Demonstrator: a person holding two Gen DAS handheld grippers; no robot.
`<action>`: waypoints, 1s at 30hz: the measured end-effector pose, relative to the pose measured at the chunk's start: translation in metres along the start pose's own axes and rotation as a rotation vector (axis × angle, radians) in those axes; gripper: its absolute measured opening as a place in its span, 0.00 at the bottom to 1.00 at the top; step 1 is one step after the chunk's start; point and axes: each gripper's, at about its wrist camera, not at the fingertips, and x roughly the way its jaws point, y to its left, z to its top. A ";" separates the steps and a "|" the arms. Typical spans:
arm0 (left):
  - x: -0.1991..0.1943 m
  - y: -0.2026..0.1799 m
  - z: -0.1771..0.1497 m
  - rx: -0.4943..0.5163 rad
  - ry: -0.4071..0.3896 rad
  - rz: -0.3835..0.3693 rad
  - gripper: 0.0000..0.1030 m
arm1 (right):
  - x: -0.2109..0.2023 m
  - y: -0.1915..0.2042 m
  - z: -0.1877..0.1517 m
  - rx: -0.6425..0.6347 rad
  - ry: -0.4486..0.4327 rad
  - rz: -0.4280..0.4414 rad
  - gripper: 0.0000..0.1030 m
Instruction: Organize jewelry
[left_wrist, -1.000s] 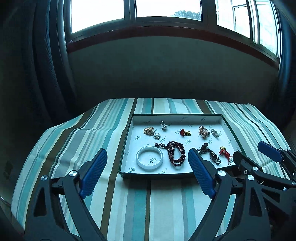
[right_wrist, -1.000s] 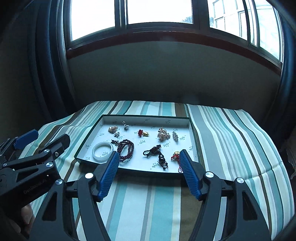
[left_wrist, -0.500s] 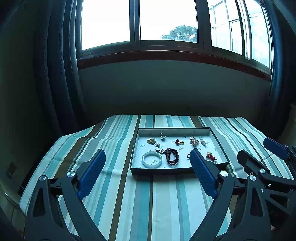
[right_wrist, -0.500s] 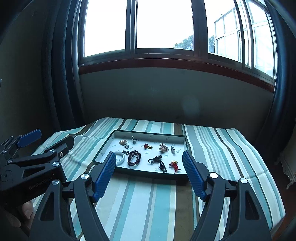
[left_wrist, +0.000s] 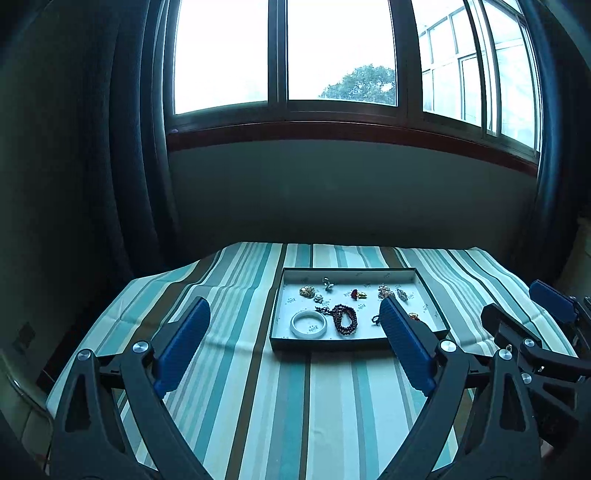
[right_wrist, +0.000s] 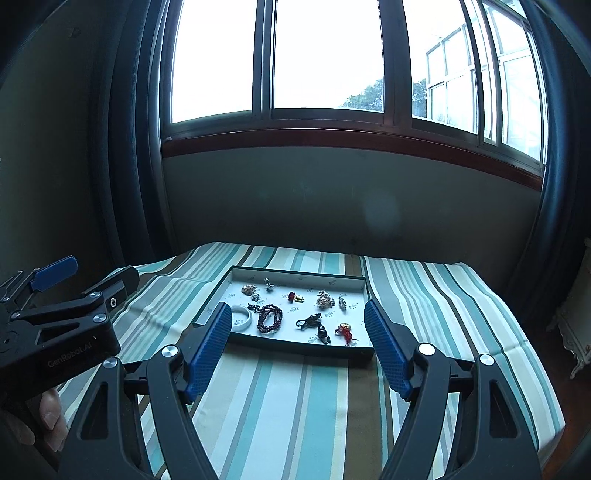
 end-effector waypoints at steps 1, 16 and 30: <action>0.000 0.000 0.000 0.000 -0.001 0.000 0.90 | 0.000 0.000 0.000 0.000 -0.002 0.000 0.71; -0.002 0.002 -0.002 -0.008 -0.004 0.002 0.90 | -0.003 0.000 -0.001 0.000 -0.007 -0.001 0.71; -0.003 0.002 -0.003 -0.008 -0.004 0.001 0.90 | -0.003 0.000 -0.001 0.000 -0.007 0.000 0.71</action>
